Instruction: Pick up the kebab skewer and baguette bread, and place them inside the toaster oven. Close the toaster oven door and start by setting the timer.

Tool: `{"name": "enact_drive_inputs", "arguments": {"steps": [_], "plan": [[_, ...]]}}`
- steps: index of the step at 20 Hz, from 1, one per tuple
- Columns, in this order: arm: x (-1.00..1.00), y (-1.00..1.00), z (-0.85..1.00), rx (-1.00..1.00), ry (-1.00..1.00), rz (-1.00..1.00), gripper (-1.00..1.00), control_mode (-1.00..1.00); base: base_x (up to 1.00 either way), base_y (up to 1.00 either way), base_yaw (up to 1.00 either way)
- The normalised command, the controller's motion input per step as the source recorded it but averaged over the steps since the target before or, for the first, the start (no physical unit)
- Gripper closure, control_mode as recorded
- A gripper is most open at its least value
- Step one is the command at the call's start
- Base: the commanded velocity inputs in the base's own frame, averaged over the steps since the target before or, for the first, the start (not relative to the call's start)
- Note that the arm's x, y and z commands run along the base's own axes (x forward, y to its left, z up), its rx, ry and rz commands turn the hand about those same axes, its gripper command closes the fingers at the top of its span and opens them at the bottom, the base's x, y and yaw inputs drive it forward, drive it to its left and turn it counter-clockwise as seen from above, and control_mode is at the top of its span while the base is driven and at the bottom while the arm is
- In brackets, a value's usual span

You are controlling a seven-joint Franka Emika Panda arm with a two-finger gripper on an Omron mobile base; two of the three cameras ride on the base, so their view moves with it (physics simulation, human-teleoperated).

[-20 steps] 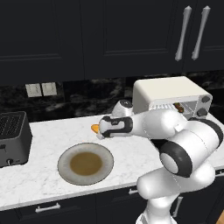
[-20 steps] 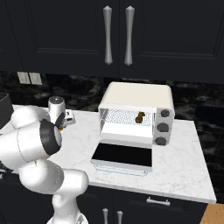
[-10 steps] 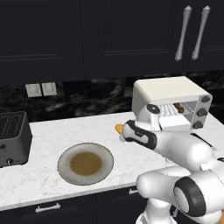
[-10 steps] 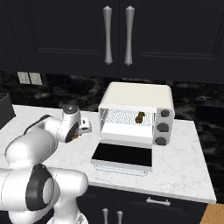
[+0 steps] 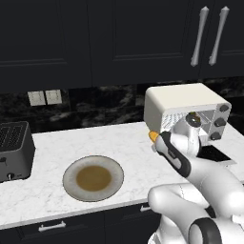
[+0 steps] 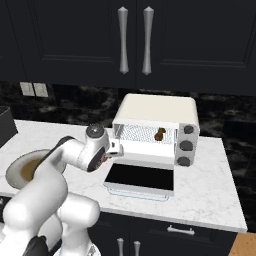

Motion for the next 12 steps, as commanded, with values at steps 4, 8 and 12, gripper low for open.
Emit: {"name": "enact_drive_inputs", "arguments": {"steps": [4, 8, 12], "plan": [[0.1, -0.81, 0.11, 0.0, 0.04, -0.09, 1.0, -1.0, 0.0, 0.0, 0.0], [0.18, -0.79, 0.0, 0.0, 0.0, -0.05, 1.0, -1.0, 0.0, 0.0, 0.0], [0.36, -0.65, 0.04, 0.0, 0.0, -0.01, 1.0, -1.0, 0.0, 0.0, 0.0]]}}
